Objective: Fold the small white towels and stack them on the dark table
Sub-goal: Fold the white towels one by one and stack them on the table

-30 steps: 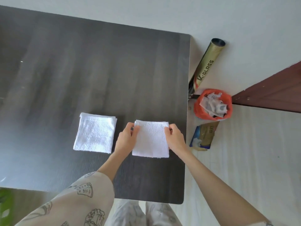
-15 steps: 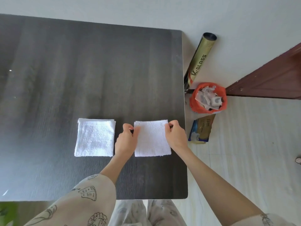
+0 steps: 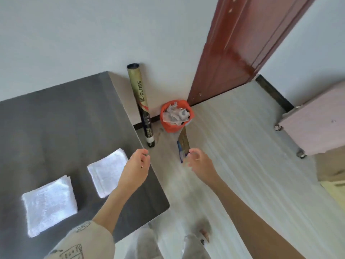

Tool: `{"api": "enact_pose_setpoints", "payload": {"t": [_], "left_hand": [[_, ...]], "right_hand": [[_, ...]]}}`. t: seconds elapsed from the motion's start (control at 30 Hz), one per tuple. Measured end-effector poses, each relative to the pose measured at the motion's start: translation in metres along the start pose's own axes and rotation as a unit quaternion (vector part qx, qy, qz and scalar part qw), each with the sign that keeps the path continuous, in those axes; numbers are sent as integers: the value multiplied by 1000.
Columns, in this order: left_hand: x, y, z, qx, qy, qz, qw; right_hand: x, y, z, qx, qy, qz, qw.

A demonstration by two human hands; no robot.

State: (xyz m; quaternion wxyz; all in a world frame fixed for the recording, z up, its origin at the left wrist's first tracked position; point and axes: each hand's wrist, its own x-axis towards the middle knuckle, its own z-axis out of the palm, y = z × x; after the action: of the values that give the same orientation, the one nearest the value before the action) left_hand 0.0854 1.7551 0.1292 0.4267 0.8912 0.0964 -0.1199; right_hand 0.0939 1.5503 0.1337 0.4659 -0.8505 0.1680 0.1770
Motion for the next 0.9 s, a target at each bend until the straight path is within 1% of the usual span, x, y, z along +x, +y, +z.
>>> {"api": "enact_pose_setpoints", "payload": {"t": [0.07, 0.17, 0.3, 0.37, 0.47, 0.57, 0.67, 0.73, 0.9], "left_hand": [[-7, 41, 37, 32, -56, 42, 997], [-21, 108, 107, 76, -120, 123, 982], [-49, 202, 215, 81, -157, 204, 963], [-71, 249, 272, 80, -187, 254, 946], [-109, 315, 353, 80, -265, 307, 910], [-142, 378, 430, 86, -333, 349, 872], [-164, 433, 503, 96, -378, 387, 836], [-170, 466, 551, 99, -393, 399, 823], [-163, 546, 673, 102, -427, 396, 806]], "right_hand": [[-16, 30, -52, 34, 35, 6, 999], [-42, 88, -134, 71, 85, 2, 994], [-88, 177, -242, 123, 153, 28, 980], [-117, 220, -294, 150, 203, 45, 967], [-159, 275, -368, 175, 283, 76, 940], [-193, 325, -435, 205, 353, 106, 907], [-213, 372, -496, 221, 404, 127, 878], [-216, 404, -536, 225, 426, 138, 865], [-196, 481, -651, 229, 456, 155, 846]]}}
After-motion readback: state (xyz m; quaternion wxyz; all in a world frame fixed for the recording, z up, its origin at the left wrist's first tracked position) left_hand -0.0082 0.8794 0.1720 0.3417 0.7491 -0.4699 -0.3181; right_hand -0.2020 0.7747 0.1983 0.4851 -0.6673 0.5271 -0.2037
